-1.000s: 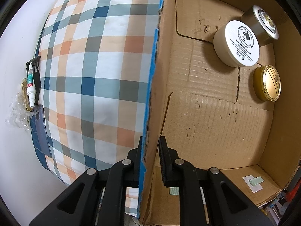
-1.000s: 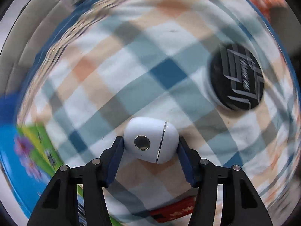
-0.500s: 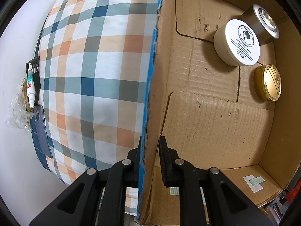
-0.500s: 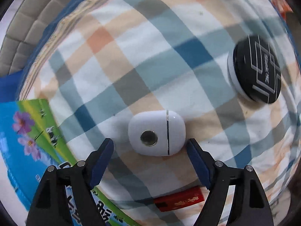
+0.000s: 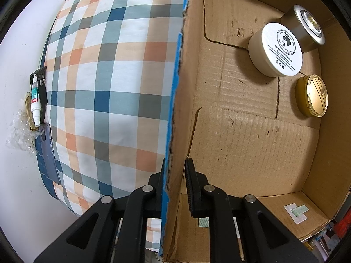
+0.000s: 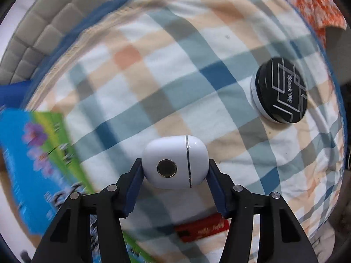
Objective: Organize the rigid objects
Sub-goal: 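Carry the white egg-shaped device into the box and release it beside the jar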
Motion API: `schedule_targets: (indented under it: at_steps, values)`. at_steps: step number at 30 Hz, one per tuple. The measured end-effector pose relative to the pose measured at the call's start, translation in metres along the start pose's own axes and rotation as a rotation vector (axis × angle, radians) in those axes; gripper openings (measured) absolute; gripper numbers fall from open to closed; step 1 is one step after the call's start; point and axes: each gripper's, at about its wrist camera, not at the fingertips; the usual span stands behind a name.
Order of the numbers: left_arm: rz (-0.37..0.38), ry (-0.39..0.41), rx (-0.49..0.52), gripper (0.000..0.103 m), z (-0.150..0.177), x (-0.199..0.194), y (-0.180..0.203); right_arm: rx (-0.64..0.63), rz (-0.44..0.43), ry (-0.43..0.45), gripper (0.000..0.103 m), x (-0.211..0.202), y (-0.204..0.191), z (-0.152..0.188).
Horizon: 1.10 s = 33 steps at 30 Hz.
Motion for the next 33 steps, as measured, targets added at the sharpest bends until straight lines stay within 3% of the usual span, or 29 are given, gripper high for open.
schedule_targets:
  at_steps: [11,16,24,33]
  values:
    - [0.001,0.005,0.001,0.011,-0.001,-0.002,0.002,-0.279,-0.185,0.154,0.059,-0.144,-0.067,0.077]
    - [-0.002,0.004,0.007,0.011,-0.002,-0.003,0.002,-0.381,-0.244,0.161,0.059,-0.166,-0.109,0.114]
    - [0.005,0.006,0.001,0.011,-0.003,-0.002,0.003,-0.477,-0.276,0.099,0.059,-0.158,-0.146,0.152]
    - [0.017,0.001,-0.005,0.011,-0.004,0.003,-0.002,-0.522,-0.317,-0.032,0.059,-0.101,-0.166,0.164]
Point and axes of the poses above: each gripper's, at about its wrist camera, not at the fingertips, and x roughly the way its jaws point, y to its right, z to its underside, and after that the axes turned 6 degrees about x, right-handed
